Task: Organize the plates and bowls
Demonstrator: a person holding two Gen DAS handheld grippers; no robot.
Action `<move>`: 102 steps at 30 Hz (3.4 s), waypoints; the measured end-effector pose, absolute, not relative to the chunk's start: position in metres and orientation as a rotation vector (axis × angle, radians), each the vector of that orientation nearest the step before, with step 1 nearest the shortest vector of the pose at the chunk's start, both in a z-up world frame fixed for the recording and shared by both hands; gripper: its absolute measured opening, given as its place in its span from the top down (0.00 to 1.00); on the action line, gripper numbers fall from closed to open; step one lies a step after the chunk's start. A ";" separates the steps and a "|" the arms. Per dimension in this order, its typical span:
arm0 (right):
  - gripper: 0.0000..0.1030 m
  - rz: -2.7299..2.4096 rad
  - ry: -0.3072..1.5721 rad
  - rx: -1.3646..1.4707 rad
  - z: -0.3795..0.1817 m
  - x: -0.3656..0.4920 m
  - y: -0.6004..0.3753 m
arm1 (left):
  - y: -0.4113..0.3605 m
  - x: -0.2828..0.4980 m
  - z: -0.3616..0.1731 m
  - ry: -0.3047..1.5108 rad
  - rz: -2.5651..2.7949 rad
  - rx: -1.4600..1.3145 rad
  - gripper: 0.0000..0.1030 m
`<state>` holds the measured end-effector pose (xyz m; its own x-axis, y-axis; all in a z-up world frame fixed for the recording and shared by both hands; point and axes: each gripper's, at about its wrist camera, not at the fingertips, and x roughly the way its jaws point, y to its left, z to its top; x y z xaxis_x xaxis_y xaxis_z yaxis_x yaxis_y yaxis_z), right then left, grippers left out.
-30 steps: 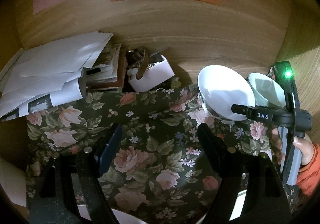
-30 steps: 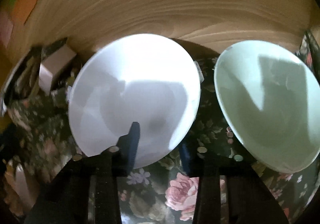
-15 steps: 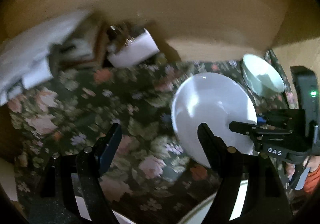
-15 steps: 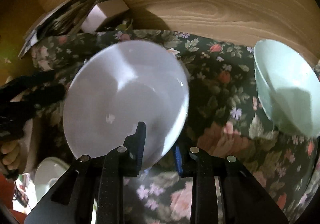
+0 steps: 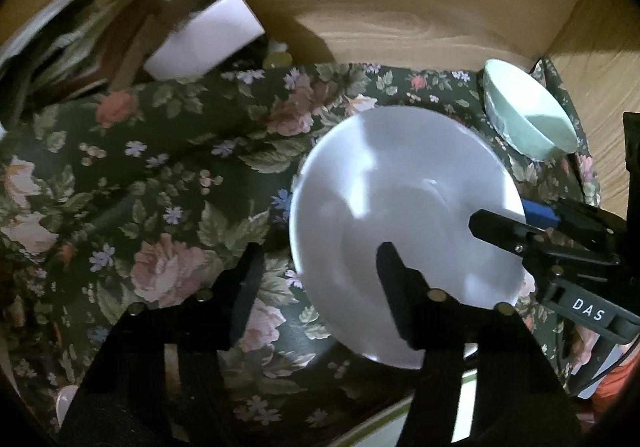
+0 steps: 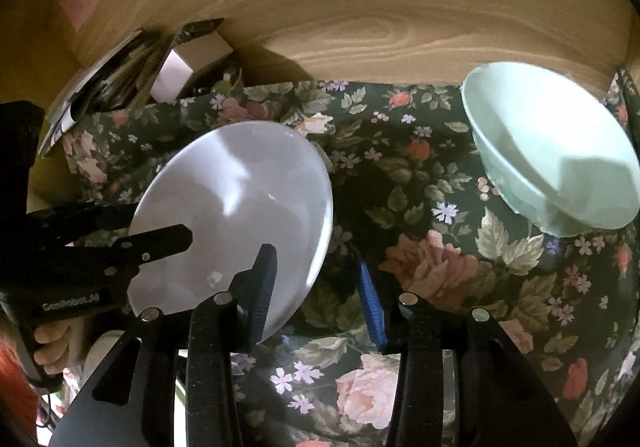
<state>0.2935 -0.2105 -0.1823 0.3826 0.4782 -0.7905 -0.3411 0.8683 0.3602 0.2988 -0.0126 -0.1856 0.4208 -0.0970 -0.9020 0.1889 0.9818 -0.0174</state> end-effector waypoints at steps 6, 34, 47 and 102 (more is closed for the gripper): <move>0.77 0.557 1.056 0.185 -0.188 0.294 -0.207 | -0.016 0.302 -0.195 1.154 -0.197 0.088 0.77; 0.81 0.608 0.860 0.098 -0.117 0.246 -0.184 | -0.003 0.230 -0.127 0.894 -0.166 0.090 0.82; 0.81 0.690 0.812 0.051 -0.097 0.213 -0.149 | 0.036 0.179 -0.105 0.840 -0.101 0.044 0.82; 0.78 0.906 0.947 -0.108 -0.142 0.169 -0.033 | 0.142 0.102 -0.152 0.902 0.099 -0.053 0.82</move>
<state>0.1692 -0.0325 -0.1421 0.2578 0.6223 -0.7391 -0.7109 0.6402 0.2910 0.1017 0.1415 -0.1522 0.6159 0.0639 -0.7852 -0.1082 0.9941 -0.0041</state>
